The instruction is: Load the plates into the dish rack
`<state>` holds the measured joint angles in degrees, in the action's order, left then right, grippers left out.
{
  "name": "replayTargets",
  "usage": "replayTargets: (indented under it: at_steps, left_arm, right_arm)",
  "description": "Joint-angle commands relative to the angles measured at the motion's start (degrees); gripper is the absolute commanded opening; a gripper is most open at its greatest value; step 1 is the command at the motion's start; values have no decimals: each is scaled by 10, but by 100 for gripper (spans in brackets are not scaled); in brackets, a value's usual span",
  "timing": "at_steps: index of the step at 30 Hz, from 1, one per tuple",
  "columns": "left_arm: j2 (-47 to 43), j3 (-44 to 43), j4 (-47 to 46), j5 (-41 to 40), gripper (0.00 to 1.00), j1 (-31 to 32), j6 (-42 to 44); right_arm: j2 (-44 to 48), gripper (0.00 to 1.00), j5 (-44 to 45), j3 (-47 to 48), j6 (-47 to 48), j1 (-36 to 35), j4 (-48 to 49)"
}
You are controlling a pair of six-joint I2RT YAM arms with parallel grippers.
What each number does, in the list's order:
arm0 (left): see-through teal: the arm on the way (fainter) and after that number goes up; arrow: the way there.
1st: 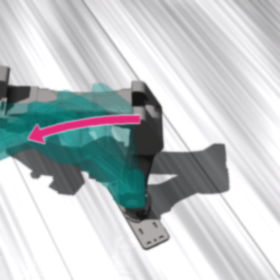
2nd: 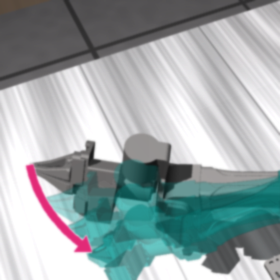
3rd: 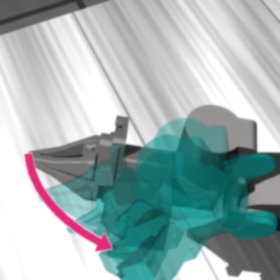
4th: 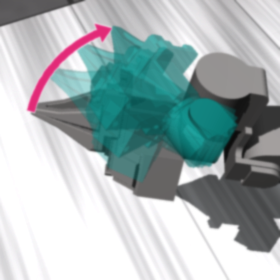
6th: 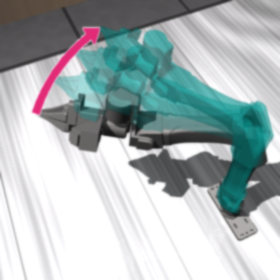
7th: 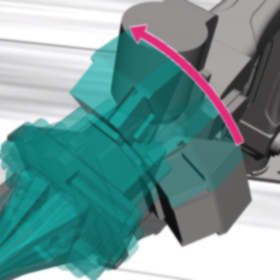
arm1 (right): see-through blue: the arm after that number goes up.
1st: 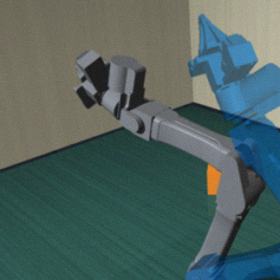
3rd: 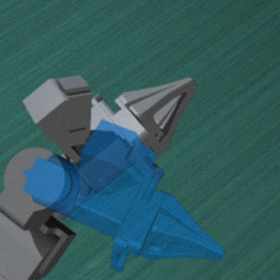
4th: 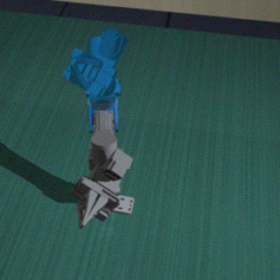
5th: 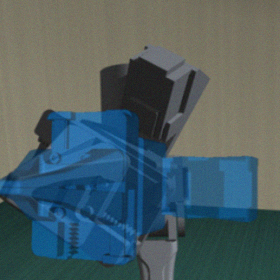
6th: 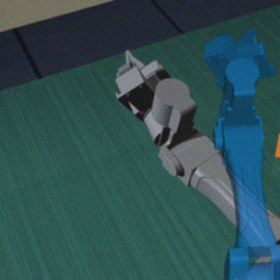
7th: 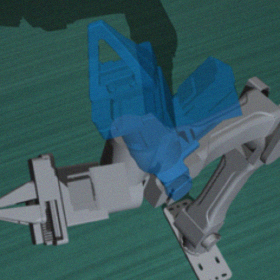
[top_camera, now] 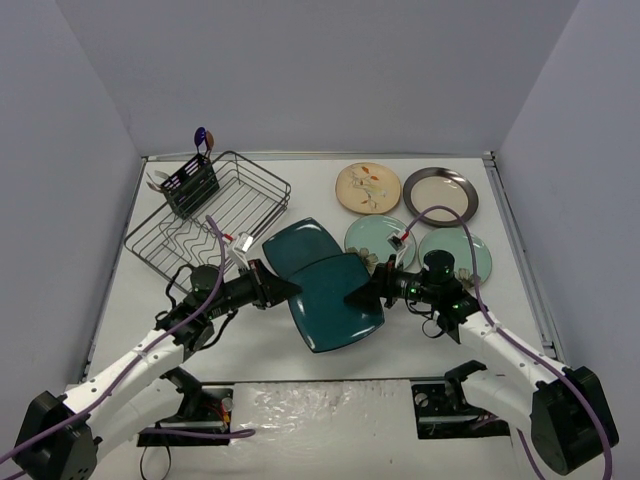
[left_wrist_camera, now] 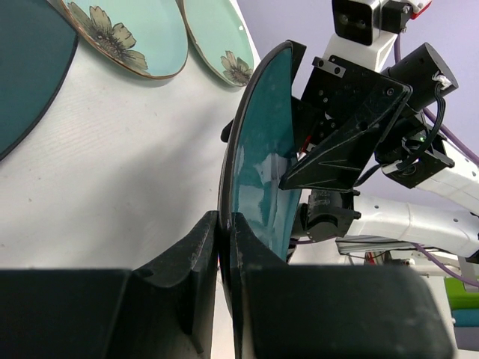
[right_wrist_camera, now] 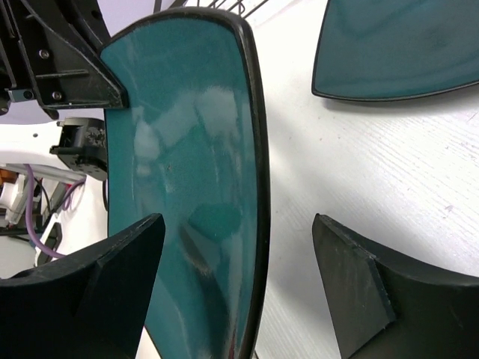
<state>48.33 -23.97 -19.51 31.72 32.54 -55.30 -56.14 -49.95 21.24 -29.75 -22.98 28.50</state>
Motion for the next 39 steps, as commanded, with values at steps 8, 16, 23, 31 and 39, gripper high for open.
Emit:
replayTargets:
  at_steps: [8, 16, 23, 31, 39]
  left_arm:
    - [-14, -73, -128, 29, 0, -9, -6]
    - [2, -63, -135, 25, 0, -14, 6]
    - [15, -57, -134, 18, 7, -23, 13]
    - [16, -58, -127, 29, 22, -42, 20]
    - [38, -56, -136, 39, 15, -55, 25]
  right_arm:
    - [5, 41, -33, 5, -11, -5, 60]
    - [33, 0, -43, 16, -26, -5, 66]
    - [45, 0, -34, 32, -38, -5, 58]
    - [48, 0, -53, 53, -56, -5, 72]
    - [45, 0, -61, 68, -69, -4, 83]
